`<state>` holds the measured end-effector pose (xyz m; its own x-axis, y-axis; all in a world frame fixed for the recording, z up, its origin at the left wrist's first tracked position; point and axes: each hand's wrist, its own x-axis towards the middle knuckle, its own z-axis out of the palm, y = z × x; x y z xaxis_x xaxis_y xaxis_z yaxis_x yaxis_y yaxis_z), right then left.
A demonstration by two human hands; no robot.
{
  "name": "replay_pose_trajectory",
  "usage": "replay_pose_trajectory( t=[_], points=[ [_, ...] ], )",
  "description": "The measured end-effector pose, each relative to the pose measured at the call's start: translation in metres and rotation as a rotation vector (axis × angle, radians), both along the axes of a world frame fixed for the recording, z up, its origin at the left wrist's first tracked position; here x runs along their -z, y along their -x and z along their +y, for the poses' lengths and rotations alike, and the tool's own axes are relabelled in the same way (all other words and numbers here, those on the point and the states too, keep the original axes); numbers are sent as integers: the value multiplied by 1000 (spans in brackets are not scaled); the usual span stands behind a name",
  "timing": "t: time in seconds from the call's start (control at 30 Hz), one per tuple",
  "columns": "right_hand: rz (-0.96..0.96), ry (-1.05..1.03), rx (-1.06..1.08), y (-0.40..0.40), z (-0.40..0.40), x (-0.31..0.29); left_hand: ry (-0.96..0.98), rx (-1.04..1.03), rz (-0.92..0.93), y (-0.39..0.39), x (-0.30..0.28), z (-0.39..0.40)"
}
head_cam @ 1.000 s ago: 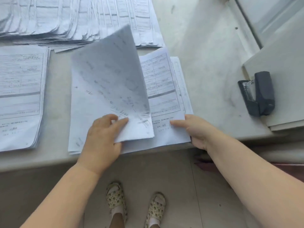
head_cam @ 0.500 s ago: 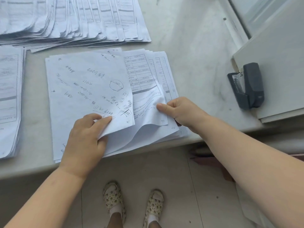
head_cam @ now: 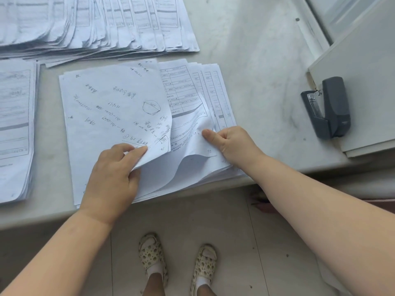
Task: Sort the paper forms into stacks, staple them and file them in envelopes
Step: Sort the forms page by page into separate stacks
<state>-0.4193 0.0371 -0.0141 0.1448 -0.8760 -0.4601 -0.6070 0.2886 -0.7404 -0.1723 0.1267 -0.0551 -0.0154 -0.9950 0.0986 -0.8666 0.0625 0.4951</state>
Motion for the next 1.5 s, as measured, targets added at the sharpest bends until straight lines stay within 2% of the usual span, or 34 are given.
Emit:
replay_pose_trajectory(
  t=[0.1, 0.2, 0.33, 0.43, 0.67, 0.73, 0.8, 0.87, 0.9, 1.03, 1.17, 1.23, 1.3, 1.5],
  points=[
    [32, -149, 65, 5, -2, -5, 12, 6, -6, -2, -1, -1],
    [-21, -277, 76, 13, -2, -4, 28, 5, -14, -4, -6, -2],
    [-43, -197, 111, 7, 5, -3, 75, 10, -54, -5, -16, -3],
    [30, -142, 61, 2, 11, 2, 58, 40, -114, 2, -14, 1],
    [125, -159, -56, -1, 20, -11, -203, 136, -264, 12, -8, 10],
    [324, -25, -140, 3, 24, -21, -310, 156, -255, 12, -17, 12],
    [499, 241, -180, 6, 31, -33, -342, 138, -201, 7, -28, 21],
    [399, 391, -143, -1, 39, -44, -259, 101, -143, -4, -41, 35],
    [311, 390, -127, -9, 42, -48, -205, 76, -122, -12, -46, 43],
    [40, 142, -178, -74, 61, -53, -100, -124, -29, -73, -67, 77],
    [-131, -158, -231, -162, 80, -47, -53, -337, -13, -148, -74, 99],
    [-164, -224, -217, -200, 83, -39, -71, -366, 17, -179, -69, 101],
    [-176, -239, -147, -233, 79, -33, -97, -314, 66, -205, -60, 96],
    [-135, -406, 11, -295, 64, -15, -174, 83, 154, -251, -23, 65]
  ],
)
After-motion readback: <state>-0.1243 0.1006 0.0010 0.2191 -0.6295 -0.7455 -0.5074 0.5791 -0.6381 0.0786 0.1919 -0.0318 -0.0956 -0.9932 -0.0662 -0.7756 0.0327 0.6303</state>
